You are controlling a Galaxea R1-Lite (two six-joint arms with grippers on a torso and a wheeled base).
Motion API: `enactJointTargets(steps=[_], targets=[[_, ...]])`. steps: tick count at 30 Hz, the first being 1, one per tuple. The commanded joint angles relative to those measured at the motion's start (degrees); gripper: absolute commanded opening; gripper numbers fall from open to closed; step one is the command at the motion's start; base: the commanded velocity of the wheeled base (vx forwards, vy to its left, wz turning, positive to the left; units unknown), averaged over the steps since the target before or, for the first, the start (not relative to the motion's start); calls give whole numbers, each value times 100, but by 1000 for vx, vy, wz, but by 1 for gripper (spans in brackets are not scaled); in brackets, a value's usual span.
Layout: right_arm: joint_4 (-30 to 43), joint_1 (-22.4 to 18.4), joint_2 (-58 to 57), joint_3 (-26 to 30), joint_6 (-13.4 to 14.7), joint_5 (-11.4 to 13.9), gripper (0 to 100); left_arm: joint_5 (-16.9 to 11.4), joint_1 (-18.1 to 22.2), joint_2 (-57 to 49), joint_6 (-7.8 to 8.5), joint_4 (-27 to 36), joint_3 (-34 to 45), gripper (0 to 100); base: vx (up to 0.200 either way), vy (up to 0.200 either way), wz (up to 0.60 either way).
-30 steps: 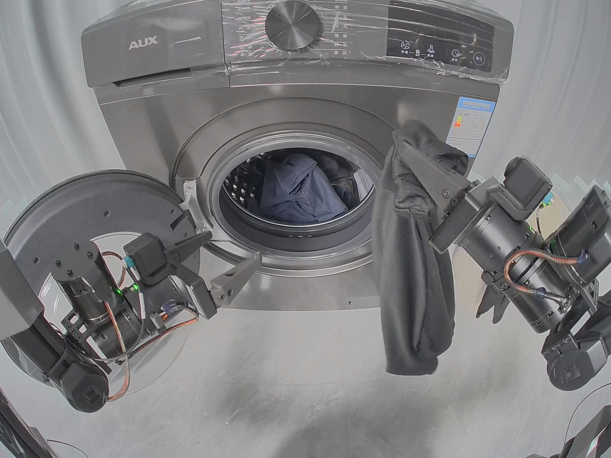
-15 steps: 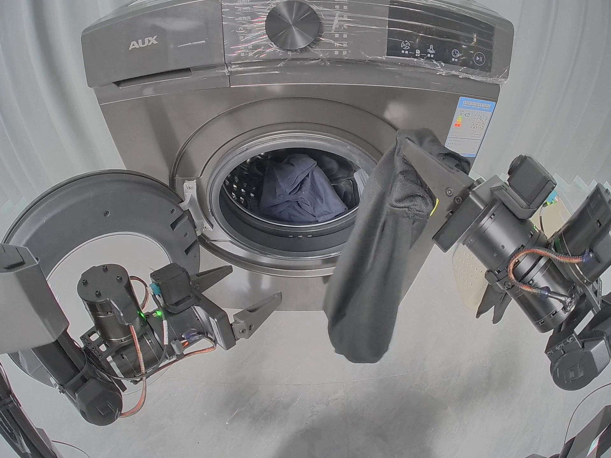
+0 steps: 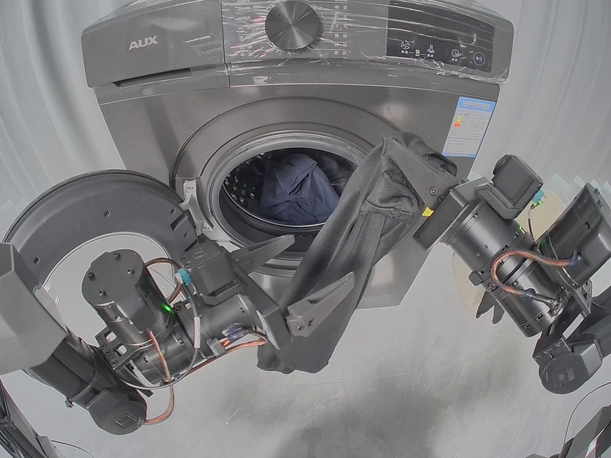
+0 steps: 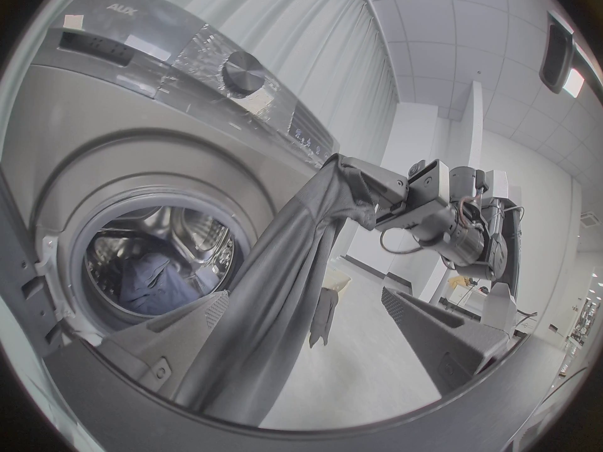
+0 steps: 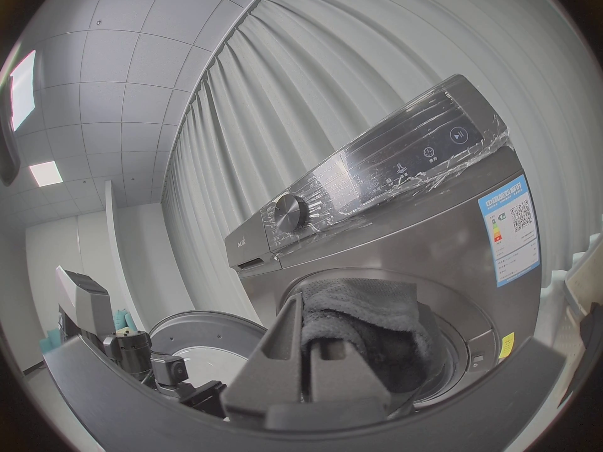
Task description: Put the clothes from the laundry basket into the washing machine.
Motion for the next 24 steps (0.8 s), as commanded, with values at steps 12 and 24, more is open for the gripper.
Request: enactJointTargets(steps=[12, 24], targets=[[-21, 151, 161, -62, 18, -69, 0, 34, -77, 1592, 11, 23, -1591, 100, 0, 0, 0], [-13, 142, 152, -62, 18, -69, 0, 184, -192, 1846, 11, 128, -1907, 100, 0, 0, 0]])
